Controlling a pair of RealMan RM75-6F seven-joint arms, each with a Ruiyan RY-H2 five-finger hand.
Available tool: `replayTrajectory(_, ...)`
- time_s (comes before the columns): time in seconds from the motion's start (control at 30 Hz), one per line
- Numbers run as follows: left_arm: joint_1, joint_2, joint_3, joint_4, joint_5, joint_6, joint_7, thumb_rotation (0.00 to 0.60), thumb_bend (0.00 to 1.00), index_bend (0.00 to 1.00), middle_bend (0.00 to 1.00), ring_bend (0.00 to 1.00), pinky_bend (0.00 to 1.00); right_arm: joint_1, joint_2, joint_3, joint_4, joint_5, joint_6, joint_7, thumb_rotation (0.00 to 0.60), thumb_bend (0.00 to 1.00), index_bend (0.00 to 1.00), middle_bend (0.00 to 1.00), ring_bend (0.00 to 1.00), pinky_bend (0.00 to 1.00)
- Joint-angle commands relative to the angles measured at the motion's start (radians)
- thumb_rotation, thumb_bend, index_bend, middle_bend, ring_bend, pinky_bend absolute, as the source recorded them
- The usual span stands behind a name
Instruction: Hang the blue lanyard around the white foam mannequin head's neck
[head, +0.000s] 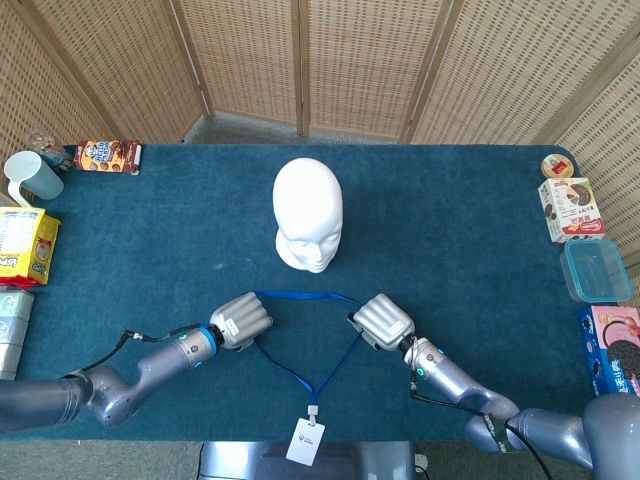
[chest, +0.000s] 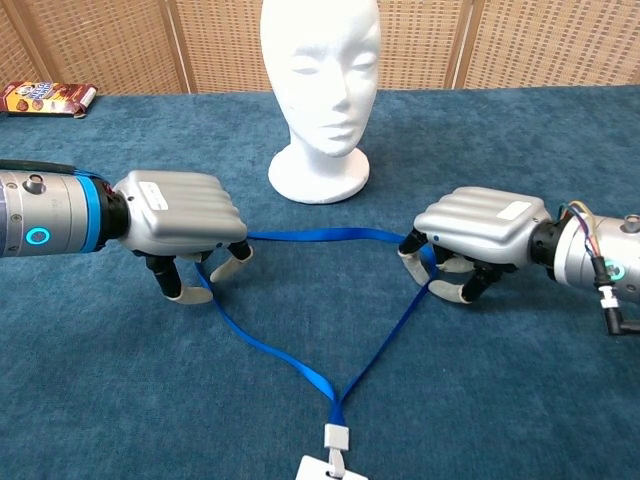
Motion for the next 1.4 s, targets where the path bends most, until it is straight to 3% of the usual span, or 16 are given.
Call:
replayTrajectory(0.03, -0.007, -0.002, 0.005, 0.001, -0.013, 0.000, 0.009, 0.459, 0.36, 0.50, 1.00, 1.00, 1.00, -0.001, 0.000, 0.001, 0.001, 0.001, 0.000, 0.002, 0.600, 0.51, 0.58, 1.00, 1.00, 1.00)
replayTrajectory(0.37, -0.023, -0.015, 0.021, 0.007, -0.041, 0.014, 0.027, 0.455, 0.36, 0.50, 1.00, 1.00, 1.00, 0.000, -0.003, 0.003, 0.006, 0.001, -0.002, 0.008, 0.600, 0.51, 0.58, 1.00, 1.00, 1.00)
replayTrajectory(0.63, -0.032, -0.026, 0.034, 0.015, -0.054, 0.018, 0.025, 0.512, 0.40, 0.50, 1.00, 1.00, 1.00, -0.001, -0.006, 0.002, 0.014, 0.002, -0.003, 0.012, 0.600, 0.51, 0.59, 1.00, 1.00, 1.00)
replayTrajectory(1.4, -0.050, -0.044, 0.059, 0.016, -0.091, 0.044, 0.032, 0.514, 0.45, 0.53, 1.00, 1.00, 1.00, -0.004, -0.014, 0.003, 0.022, 0.004, -0.005, 0.031, 0.600, 0.52, 0.60, 1.00, 1.00, 1.00)
